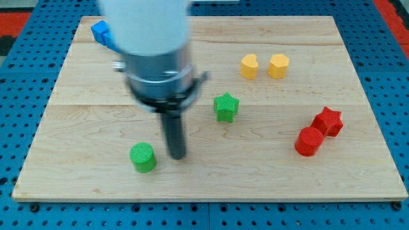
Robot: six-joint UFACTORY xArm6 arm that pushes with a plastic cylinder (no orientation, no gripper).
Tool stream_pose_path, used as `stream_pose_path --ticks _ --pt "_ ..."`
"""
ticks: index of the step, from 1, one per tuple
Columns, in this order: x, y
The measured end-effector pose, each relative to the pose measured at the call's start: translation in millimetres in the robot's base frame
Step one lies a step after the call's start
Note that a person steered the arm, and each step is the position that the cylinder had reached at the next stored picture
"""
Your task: Move the green star to the top of the green circle
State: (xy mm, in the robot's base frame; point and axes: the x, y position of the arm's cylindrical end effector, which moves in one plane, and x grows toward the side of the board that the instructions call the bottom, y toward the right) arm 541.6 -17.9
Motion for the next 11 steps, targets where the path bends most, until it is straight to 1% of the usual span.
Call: stream_pose_path --ticks 1,2,3,4,5,6,7,8,9,10,11 --pt "-30.7 68.5" --pt "-67.4 101.3" --pt "-100.7 62.6" --pt "-55.6 -10.0" --pt "-34.2 -50.5" --pt "-69.2 -10.4" --pt "-95.2 -48.4" --pt "-77.3 -100.4" --pt "-51.7 -81.1" --pt "-67.7 -73.4" --pt "-85.7 -12.1"
